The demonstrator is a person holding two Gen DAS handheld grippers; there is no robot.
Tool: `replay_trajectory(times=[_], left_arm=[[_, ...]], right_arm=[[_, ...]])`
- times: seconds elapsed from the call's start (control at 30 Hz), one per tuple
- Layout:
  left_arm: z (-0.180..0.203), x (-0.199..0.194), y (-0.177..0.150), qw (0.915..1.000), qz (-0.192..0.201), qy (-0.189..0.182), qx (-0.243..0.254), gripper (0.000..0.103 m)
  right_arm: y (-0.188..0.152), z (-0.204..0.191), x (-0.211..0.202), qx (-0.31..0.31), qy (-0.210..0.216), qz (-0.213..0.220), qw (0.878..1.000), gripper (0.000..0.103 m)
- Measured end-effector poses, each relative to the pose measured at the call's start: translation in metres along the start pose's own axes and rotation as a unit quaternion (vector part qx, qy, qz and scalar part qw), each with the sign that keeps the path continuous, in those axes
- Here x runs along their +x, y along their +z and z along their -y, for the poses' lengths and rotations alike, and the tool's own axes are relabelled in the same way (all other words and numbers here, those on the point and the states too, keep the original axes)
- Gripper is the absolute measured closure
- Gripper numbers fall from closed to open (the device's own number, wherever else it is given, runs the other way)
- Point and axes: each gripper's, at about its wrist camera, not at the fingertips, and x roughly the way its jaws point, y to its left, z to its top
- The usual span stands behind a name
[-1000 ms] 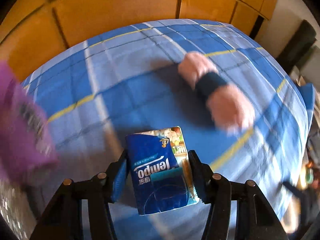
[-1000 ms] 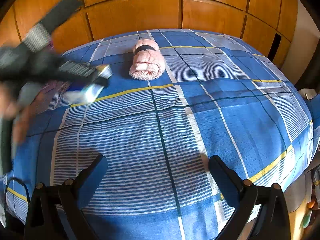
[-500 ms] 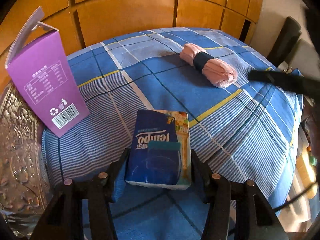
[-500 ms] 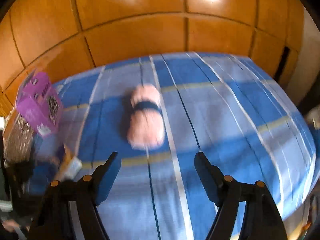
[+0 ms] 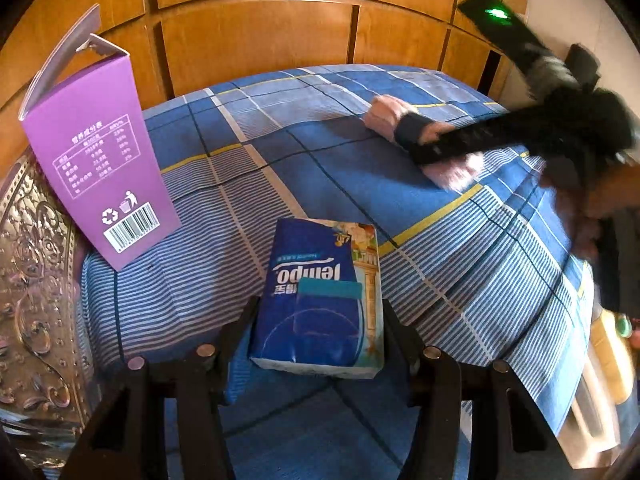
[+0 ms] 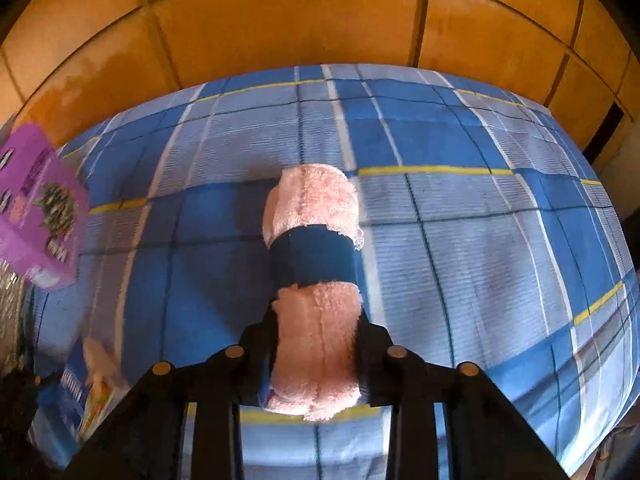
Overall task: Organize soft objects
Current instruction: 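Lift the tissue pack with the left gripper while the right gripper grasps the pink towel roll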
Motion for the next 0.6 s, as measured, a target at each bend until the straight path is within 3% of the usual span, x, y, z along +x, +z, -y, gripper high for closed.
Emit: replay_trajectory(times=[0.2,0.4,0.6], left_arm=[[-0.001,-0.002,-0.003,1.0,0.003,-0.003,-0.003,0.047],[-0.001,-0.002,0.004,0.9999,-0.015,0.001,-0.005,0.05],[0.005,0.004,0.02,0.9989,-0.046,0.006,-0.011,0.051]], right_arm=[[-0.054,-0.004,-0.025,0.017,0.049,-0.028,0.998,0.071],[-0.103,-0.007,-0.049,0.041,0.039,-0.002,0.998,0.071],[-0.109,-0.015,-0.05,0.033,0.013,0.022,0.999,0.069]])
